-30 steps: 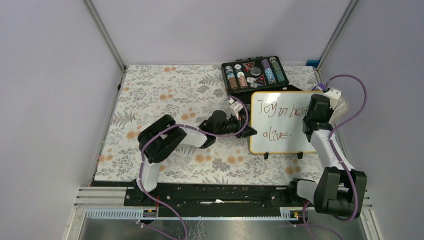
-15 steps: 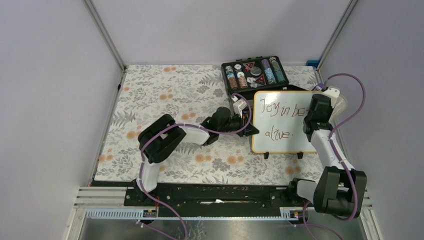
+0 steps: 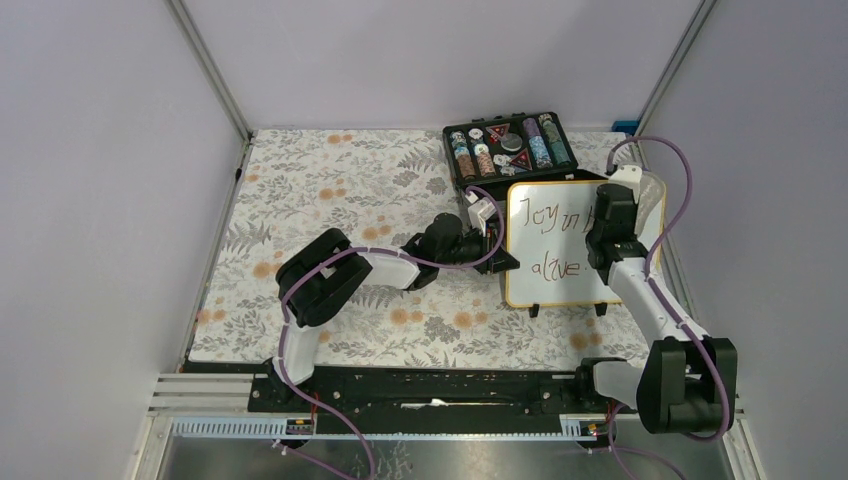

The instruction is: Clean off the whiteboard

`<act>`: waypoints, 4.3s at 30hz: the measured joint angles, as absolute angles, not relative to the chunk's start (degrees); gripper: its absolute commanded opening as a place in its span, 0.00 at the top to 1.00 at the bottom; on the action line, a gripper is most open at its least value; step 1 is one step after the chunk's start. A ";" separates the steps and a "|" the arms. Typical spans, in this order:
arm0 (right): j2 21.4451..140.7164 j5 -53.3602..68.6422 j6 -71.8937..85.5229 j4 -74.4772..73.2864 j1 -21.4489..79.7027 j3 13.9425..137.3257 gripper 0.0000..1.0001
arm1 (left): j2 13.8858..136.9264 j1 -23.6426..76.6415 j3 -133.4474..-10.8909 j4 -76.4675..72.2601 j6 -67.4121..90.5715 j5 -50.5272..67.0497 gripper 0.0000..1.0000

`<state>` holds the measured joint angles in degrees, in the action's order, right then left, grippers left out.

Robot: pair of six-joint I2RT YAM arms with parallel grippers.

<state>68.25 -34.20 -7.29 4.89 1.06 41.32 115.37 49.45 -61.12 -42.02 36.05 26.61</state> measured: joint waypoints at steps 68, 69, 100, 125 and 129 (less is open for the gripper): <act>70.91 -33.17 21.76 -6.31 -9.89 43.53 1.00 | 115.52 48.53 -60.36 -42.96 37.17 25.06 1.00; 70.26 -32.86 20.71 -5.72 -9.56 42.89 1.00 | 115.52 48.49 -60.36 -42.85 37.17 25.06 1.00; 63.90 0.19 10.04 2.02 15.99 44.66 1.00 | 115.50 47.97 -60.31 -42.26 37.01 25.41 1.00; 53.58 -18.65 14.39 0.54 13.39 39.07 1.00 | 119.48 46.22 -58.72 -53.45 40.14 27.90 0.49; 56.75 -17.72 13.10 -1.69 9.54 41.36 1.00 | 120.62 46.15 -58.72 -56.25 40.62 28.21 0.79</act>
<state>56.75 -17.72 13.10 -1.69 9.54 41.36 120.62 46.15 -58.72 -56.25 40.62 28.21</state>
